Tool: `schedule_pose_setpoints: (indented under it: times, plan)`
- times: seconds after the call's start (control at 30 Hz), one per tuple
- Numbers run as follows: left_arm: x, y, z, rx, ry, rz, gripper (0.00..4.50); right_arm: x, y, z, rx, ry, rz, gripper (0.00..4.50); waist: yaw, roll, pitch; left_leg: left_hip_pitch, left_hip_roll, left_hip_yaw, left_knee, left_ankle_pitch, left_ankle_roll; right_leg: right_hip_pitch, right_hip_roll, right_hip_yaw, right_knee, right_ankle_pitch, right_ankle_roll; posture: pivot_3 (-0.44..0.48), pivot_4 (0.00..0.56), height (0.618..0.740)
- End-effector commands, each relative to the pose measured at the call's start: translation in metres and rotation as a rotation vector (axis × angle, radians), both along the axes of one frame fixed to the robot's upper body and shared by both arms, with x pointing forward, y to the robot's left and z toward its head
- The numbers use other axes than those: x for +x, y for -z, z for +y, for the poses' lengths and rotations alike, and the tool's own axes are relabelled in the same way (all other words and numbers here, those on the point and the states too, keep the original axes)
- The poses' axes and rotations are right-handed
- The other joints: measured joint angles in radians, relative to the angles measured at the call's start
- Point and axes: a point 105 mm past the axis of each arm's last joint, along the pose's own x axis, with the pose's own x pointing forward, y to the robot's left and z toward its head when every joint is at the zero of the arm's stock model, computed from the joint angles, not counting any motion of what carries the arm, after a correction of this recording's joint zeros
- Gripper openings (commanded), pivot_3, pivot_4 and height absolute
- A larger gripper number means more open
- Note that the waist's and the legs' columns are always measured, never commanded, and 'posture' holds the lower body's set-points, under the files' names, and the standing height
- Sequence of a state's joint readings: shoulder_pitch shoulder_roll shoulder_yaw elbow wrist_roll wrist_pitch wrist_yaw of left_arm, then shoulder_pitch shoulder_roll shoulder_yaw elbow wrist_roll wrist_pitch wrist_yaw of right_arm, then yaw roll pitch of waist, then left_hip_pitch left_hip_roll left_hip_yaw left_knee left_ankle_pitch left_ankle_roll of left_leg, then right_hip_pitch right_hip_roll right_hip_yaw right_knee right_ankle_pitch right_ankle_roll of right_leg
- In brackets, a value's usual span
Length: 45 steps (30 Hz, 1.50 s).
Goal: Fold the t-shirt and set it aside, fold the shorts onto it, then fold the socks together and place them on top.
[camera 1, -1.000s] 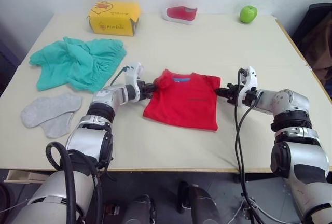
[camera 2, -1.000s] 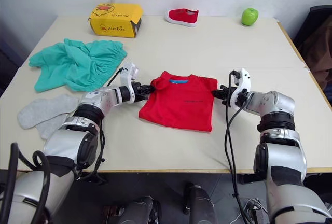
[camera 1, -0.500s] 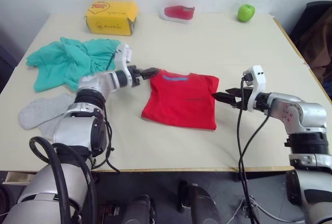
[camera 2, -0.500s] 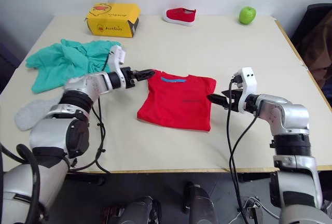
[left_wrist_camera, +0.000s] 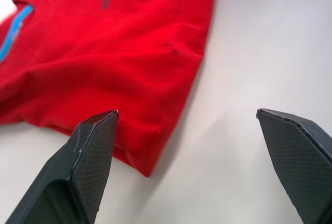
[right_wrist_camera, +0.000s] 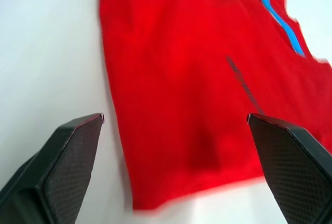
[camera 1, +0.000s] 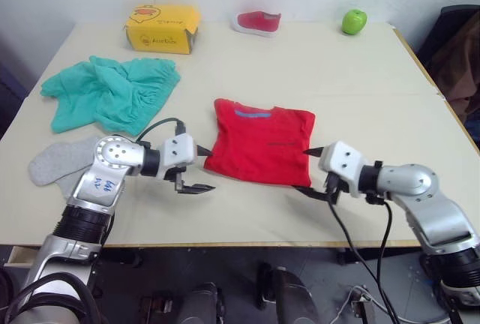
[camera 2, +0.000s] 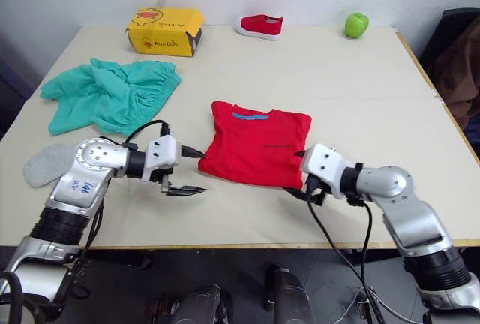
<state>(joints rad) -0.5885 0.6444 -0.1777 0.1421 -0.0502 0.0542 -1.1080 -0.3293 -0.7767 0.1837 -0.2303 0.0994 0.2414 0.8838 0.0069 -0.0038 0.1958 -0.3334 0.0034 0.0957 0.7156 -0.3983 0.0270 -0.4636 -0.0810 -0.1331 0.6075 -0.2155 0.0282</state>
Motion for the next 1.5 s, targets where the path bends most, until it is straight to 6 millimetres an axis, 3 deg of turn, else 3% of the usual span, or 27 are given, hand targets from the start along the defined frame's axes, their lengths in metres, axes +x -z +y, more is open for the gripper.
schedule_pose_setpoints:
  times: [0.03,0.1,0.2,0.57,0.63,0.83,1.13,1.3,1.5]
  plan:
    - [0.005,-0.002,-0.001,0.047,0.018,-0.078,4.48,-0.001,0.006,0.003,-0.081,-0.054,-0.069,4.50,0.000,0.000,0.000,-0.001,0.000,0.000,0.000,0.000,0.000,-0.001,0.000,0.000,-0.001,0.000,0.000,0.000,0.150,0.740]
    - [0.009,0.002,-0.001,0.060,0.014,-0.089,4.50,0.006,0.007,0.003,-0.106,-0.050,-0.108,4.32,0.000,0.000,0.000,-0.001,0.001,0.000,-0.001,0.000,0.000,-0.001,0.001,-0.002,-0.001,0.000,0.000,0.000,0.150,0.740]
    - [0.017,0.007,-0.002,0.061,-0.007,-0.104,3.89,0.017,0.011,-0.004,-0.167,-0.032,-0.158,3.62,0.000,0.000,0.000,-0.001,0.000,0.000,0.000,0.000,0.001,0.000,0.001,-0.002,-0.001,0.000,0.000,0.000,0.150,0.740]
    - [0.027,0.010,-0.018,-0.040,-0.005,-0.043,0.49,0.016,0.010,-0.007,-0.175,-0.104,-0.211,0.00,0.005,0.000,0.000,-0.001,0.000,0.000,0.000,0.000,0.002,0.000,0.000,-0.002,-0.001,0.000,0.000,0.000,0.150,0.740]
    - [0.021,0.006,-0.018,-0.077,0.010,0.019,0.03,0.012,0.004,-0.005,-0.153,-0.143,-0.224,0.00,0.005,0.000,0.000,-0.001,0.000,0.000,0.000,0.000,0.002,0.000,0.000,-0.002,-0.001,0.000,0.000,0.000,0.150,0.740]
    - [-0.046,0.013,-0.002,-0.025,0.183,0.267,0.03,-0.020,0.004,-0.011,-0.161,-0.331,-0.229,0.00,-0.009,0.000,0.000,0.000,0.003,0.000,0.000,0.000,0.001,0.000,0.002,-0.003,-0.001,0.000,-0.001,0.000,0.150,0.740]
    - [-0.064,0.046,0.005,0.067,0.060,0.207,0.03,-0.047,0.029,-0.025,-0.200,-0.378,-0.198,0.00,0.004,0.000,0.000,0.001,0.004,-0.001,0.000,-0.001,0.001,0.002,0.002,-0.002,-0.001,-0.001,-0.001,0.000,0.150,0.740]
    - [-0.067,0.045,0.007,0.022,0.024,0.208,0.00,-0.059,0.026,-0.023,-0.143,-0.363,-0.138,1.33,0.013,0.000,0.000,0.002,0.004,0.000,0.000,-0.001,0.001,0.002,0.001,-0.001,-0.001,-0.001,-0.001,0.000,0.150,0.740]
    - [-0.083,0.035,0.020,-0.006,0.056,0.320,1.74,-0.072,0.005,-0.025,0.009,-0.280,0.039,3.47,0.012,0.000,0.000,0.002,0.005,0.000,0.000,-0.002,0.000,0.002,0.002,-0.002,-0.001,-0.001,-0.003,0.000,0.150,0.740]
